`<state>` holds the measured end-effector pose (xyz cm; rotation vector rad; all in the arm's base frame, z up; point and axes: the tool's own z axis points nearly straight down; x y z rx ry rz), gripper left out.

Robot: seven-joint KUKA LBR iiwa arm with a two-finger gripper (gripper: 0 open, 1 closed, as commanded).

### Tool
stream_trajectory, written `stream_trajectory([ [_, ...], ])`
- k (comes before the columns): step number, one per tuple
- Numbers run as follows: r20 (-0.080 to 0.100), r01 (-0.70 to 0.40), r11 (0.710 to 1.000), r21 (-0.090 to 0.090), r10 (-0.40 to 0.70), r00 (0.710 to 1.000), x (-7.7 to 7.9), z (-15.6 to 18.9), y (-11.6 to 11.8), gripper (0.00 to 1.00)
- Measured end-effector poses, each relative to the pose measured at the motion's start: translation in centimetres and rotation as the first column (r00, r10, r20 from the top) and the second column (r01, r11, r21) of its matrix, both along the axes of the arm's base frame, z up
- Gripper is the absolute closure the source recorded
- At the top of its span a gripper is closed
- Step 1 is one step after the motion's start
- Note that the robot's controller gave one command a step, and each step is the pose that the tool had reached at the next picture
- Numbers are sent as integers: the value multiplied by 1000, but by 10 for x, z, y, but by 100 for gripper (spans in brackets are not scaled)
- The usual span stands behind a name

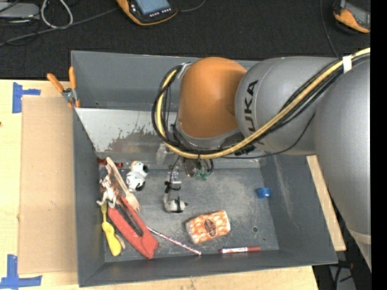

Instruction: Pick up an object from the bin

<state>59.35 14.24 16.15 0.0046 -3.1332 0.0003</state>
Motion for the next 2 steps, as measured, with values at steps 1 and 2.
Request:
stream_trajectory([
  [1, 7, 3, 1000, 1, -3, 1000, 2, 4, -1, 0],
  [2, 3, 61, 998, 1, -61, 998, -17, 6, -36, 0],
])
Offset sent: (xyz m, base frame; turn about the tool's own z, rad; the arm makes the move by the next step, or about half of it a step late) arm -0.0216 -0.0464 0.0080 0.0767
